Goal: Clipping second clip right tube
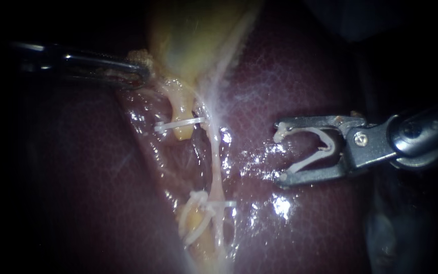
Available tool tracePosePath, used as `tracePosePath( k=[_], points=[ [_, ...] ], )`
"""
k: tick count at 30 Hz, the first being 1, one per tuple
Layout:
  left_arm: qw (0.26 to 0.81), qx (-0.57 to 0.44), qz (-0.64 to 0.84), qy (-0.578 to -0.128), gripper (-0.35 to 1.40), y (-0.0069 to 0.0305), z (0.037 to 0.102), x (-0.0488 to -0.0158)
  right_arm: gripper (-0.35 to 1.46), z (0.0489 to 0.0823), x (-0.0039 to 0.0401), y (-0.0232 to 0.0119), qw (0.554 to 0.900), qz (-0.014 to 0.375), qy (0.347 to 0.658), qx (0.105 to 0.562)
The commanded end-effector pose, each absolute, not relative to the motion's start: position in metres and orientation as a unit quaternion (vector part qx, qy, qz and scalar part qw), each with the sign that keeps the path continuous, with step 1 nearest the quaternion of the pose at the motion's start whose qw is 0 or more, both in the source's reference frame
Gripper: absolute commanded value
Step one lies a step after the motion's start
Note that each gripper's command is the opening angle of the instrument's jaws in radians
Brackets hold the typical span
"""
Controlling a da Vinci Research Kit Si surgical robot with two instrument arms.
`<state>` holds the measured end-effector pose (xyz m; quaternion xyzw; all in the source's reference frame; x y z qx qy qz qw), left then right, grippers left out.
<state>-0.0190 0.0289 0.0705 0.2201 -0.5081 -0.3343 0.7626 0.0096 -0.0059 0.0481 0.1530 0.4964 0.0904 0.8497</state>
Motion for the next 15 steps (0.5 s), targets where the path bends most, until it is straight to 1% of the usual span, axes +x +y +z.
tracePosePath(
  k=[1, 5, 15],
  points=[
    [0.763, 0.219, -0.334, -0.508, -0.35, 0.0289, 0.0706, -0.0191, 0.49, 0.0482, 0.0098, -0.0061, 0.848, 0.096, 0.496, 0.160],
    [0.763, 0.219, -0.334, -0.508, -0.35, 0.0288, 0.0707, -0.0191, 0.48, 0.0487, 0.0103, -0.0068, 0.837, 0.121, 0.497, 0.193],
    [0.763, 0.219, -0.334, -0.508, -0.35, 0.0288, 0.0707, -0.0191, 0.49, 0.0513, 0.0126, -0.0086, 0.817, 0.178, 0.489, 0.250]
  ],
)
